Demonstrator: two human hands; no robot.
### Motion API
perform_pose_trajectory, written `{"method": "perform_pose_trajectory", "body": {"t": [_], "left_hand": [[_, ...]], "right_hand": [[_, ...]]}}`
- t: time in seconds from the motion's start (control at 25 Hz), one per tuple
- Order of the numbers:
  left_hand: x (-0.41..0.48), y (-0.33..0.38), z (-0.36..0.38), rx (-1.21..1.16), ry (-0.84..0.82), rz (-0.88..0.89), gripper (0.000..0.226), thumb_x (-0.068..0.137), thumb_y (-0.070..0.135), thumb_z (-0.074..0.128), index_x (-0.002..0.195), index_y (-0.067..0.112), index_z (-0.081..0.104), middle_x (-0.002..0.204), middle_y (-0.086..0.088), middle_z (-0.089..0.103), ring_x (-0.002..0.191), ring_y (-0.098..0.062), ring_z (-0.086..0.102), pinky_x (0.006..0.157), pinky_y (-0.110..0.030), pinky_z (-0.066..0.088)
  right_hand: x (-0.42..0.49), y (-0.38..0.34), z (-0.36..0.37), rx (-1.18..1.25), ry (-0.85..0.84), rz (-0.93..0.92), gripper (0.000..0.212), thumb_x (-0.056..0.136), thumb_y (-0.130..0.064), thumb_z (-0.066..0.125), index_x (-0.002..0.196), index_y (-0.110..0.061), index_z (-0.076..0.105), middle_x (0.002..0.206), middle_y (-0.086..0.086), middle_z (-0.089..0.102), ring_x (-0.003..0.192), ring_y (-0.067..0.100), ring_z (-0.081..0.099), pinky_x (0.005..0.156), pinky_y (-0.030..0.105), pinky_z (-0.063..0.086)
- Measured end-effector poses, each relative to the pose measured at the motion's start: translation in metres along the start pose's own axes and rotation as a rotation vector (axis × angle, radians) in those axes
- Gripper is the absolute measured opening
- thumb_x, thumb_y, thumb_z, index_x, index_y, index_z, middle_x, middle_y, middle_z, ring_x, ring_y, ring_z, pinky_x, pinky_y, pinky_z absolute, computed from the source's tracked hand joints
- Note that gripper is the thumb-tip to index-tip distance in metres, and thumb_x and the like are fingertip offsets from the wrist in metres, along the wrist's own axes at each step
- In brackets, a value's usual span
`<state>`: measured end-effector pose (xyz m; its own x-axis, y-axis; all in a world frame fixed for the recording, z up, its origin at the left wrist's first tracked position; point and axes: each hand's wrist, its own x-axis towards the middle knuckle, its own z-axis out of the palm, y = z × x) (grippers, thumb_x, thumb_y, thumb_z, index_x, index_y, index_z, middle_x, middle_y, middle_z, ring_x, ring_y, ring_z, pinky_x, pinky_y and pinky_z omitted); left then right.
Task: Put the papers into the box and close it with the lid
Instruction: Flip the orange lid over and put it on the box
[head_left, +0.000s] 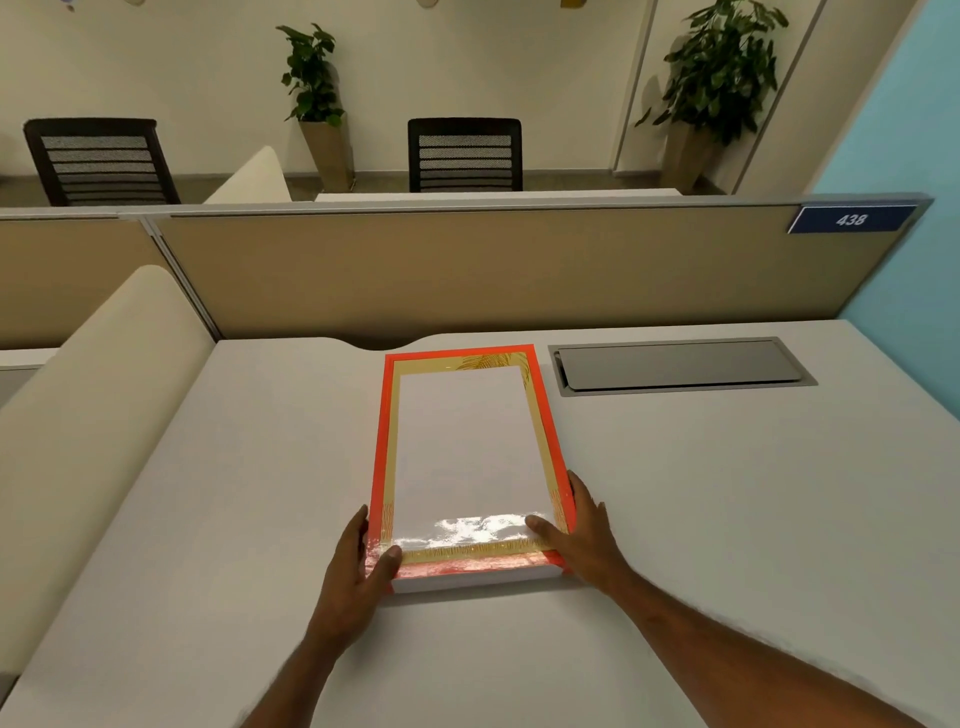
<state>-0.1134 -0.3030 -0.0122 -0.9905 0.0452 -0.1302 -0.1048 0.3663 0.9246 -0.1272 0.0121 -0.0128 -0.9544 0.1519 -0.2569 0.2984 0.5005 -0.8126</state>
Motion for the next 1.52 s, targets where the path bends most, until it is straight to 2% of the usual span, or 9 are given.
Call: {"method": "perform_pose_trajectory", "body": {"t": [0.12,0.28,0.4,0.6,0.8,1.04,1.28,1.4,1.52], "left_hand": [[0.018,0.002,-0.011,0.078,0.093,-0.059,0.077,0.08,0.056,0.054,0.147,0.025,0.03,0.15,-0.002,0.041,0.136,-0.025,0.042,0.109,-0.045,0.04],[0.081,0.041,-0.016,0.355,0.052,0.074,0.076,0.085,0.062,0.049,0.146,0.02,0.032,0.154,-0.006,0.035,0.138,-0.026,0.037,0.109,-0.047,0.035],[0.145,0.07,-0.002,0.647,-0.09,0.148,0.074,0.086,0.064,0.045,0.146,0.023,0.033,0.16,-0.003,0.024,0.144,-0.027,0.028,0.112,-0.049,0.033],[0.216,0.086,0.02,0.972,-0.221,0.171,0.089,0.081,0.077,0.036,0.152,0.027,0.019,0.164,-0.004,0.006,0.15,-0.031,0.001,0.119,-0.053,0.01],[0.236,0.069,0.035,1.033,-0.23,0.15,0.102,0.069,0.089,0.02,0.153,0.032,0.013,0.164,-0.004,0.0,0.15,-0.032,-0.006,0.118,-0.055,-0.002],[0.232,0.05,0.043,1.082,-0.131,0.207,0.105,0.066,0.092,0.008,0.153,0.033,0.009,0.164,-0.003,-0.002,0.15,-0.031,-0.008,0.119,-0.054,-0.006],[0.232,0.067,0.045,1.085,-0.165,0.187,0.093,0.078,0.082,0.023,0.153,0.027,0.014,0.164,-0.005,0.003,0.15,-0.028,-0.003,0.12,-0.053,-0.005],[0.173,0.059,0.042,1.002,-0.18,0.252,0.081,0.085,0.073,0.027,0.15,0.024,0.026,0.163,-0.004,0.015,0.15,-0.025,0.009,0.122,-0.05,0.005],[0.136,0.041,0.037,0.932,-0.101,0.278,0.08,0.086,0.075,0.022,0.15,0.027,0.027,0.163,-0.001,0.015,0.15,-0.022,0.011,0.122,-0.047,0.006]], "right_hand": [[0.014,-0.01,-0.013,-0.014,0.142,-0.06,0.091,0.072,-0.067,0.061,0.147,-0.027,0.028,0.155,0.002,0.035,0.141,0.025,0.036,0.115,0.053,0.033],[0.071,-0.057,-0.029,-0.198,0.162,-0.288,0.068,0.084,-0.053,0.062,0.14,-0.02,0.041,0.147,0.003,0.044,0.133,0.022,0.044,0.11,0.044,0.041],[0.125,-0.09,-0.027,-0.427,0.031,-0.345,0.066,0.087,-0.054,0.058,0.141,-0.019,0.042,0.153,0.004,0.038,0.141,0.024,0.035,0.114,0.041,0.033],[0.183,-0.104,-0.021,-0.634,-0.115,-0.214,0.087,0.086,-0.065,0.05,0.153,-0.019,0.02,0.165,0.007,0.004,0.152,0.026,0.004,0.122,0.045,0.013],[0.197,-0.091,-0.008,-0.658,-0.139,-0.188,0.097,0.083,-0.074,0.042,0.155,-0.021,0.007,0.164,0.007,-0.01,0.152,0.025,-0.009,0.122,0.047,0.004],[0.197,-0.072,0.005,-0.723,-0.049,-0.249,0.097,0.081,-0.077,0.039,0.155,-0.022,0.007,0.165,0.007,-0.007,0.152,0.025,-0.008,0.122,0.049,0.004],[0.196,-0.081,-0.004,-0.722,-0.023,-0.192,0.091,0.085,-0.07,0.044,0.154,-0.019,0.014,0.165,0.007,-0.002,0.152,0.026,-0.004,0.121,0.051,-0.001],[0.133,-0.058,0.002,-0.656,0.044,-0.223,0.083,0.087,-0.067,0.043,0.152,-0.019,0.021,0.165,0.006,0.007,0.152,0.025,0.002,0.122,0.045,0.002],[0.101,-0.037,0.001,-0.6,0.072,-0.247,0.082,0.088,-0.067,0.04,0.153,-0.022,0.019,0.165,0.002,0.007,0.153,0.021,0.001,0.121,0.039,0.0]]}}
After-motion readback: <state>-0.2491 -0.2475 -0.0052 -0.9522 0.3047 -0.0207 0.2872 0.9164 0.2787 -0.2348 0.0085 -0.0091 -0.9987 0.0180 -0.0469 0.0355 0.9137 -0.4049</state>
